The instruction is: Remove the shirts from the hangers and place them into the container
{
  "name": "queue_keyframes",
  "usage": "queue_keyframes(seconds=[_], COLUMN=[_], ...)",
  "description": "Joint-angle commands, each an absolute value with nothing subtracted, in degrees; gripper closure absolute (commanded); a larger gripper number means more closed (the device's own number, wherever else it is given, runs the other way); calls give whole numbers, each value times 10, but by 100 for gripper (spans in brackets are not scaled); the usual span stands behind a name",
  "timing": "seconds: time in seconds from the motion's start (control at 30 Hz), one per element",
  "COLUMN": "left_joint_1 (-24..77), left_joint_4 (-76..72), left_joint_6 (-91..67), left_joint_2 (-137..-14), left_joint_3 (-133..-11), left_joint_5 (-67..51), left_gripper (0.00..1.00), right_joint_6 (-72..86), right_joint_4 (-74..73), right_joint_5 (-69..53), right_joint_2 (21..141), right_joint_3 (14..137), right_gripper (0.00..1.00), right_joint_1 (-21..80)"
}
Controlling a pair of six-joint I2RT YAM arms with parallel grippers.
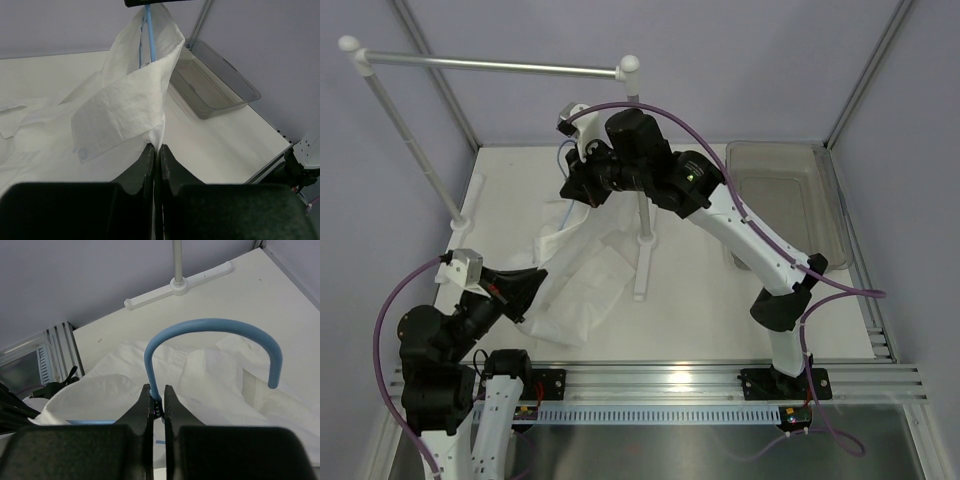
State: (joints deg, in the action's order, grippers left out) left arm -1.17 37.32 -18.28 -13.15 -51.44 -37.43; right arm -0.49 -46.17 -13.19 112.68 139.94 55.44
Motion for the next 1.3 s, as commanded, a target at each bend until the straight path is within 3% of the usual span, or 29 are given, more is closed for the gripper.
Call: queue_keyframes(seconds=[0.0,0.03,0.13,0.37,0.57,0.67,0.8,0.83,0.9,1.1,1.27], left_joint_1=[-5,-4,-4,-4,-4,-4,-4,-4,-4,-4,-4], left_joint_4=[366,369,383,416,433,438,462,464,471,490,502], left_joint_6=[-179,-177,-164,-147,-145,-151,-159,-162,-170,-184,-198], left_joint_2=[-123,-119,-112,-103,-81,-68,-74,-78,-82,-76,-62], left_joint_3=[-532,-533,-539,-533,-506,-504,-522,-524,-526,-526,-517], left_joint_5=[-384,-376,-361,-331,-303,-297,-245,-243,-238,-238,-235], left_gripper=[87,67,49,42,43,49,73,83,92,91,74], right_joint_6=[13,13,11,-28,-67,-83,-102,-104,-105,-107,-101], right_joint_4=[-448,-448,-445,-445,-421,-408,-399,-396,-390,-383,-386], right_joint_5=[-119,-114,-98,-21,22,39,55,56,55,45,33], right_joint_2=[1099,1098,1099,1121,1125,1132,1144,1147,1150,1161,1167], right_joint_3=[1396,1396,1397,1434,1440,1442,1445,1444,1447,1471,1493], right_gripper=[100,100,100,100,100,100,100,100,100,100,100], right_joint_1=[570,570,570,570,570,570,570,570,568,557,548])
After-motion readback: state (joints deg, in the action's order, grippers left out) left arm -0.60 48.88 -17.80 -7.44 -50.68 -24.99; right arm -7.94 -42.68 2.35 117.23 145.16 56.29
